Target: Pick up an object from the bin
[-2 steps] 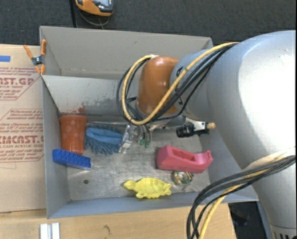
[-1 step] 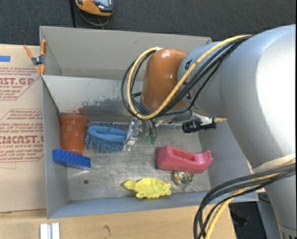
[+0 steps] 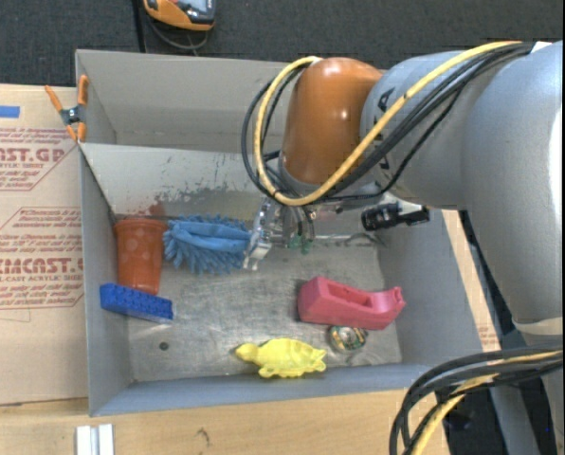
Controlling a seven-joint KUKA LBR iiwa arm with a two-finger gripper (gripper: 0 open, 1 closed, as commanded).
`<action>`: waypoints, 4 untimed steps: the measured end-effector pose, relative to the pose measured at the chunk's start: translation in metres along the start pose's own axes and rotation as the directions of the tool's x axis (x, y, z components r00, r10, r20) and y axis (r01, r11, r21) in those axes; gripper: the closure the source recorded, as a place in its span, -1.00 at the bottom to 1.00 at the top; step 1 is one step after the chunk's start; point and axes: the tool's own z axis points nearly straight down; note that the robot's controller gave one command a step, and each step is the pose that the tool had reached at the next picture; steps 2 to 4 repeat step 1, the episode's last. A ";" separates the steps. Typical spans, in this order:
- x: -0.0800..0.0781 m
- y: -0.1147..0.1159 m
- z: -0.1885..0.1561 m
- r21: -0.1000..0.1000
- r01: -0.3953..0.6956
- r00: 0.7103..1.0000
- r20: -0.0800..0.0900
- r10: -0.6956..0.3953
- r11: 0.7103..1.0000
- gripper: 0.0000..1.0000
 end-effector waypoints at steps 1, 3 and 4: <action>0.006 0.008 -0.025 -0.005 0.003 1.000 0.011 -0.003 1.000 1.00; 0.006 0.008 -0.025 -0.005 0.003 1.000 0.011 -0.003 1.000 1.00; 0.006 0.008 -0.025 -0.005 0.003 1.000 0.011 -0.003 1.000 1.00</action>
Offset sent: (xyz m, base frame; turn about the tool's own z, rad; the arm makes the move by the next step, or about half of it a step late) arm 0.0045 -0.0058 0.0831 0.0251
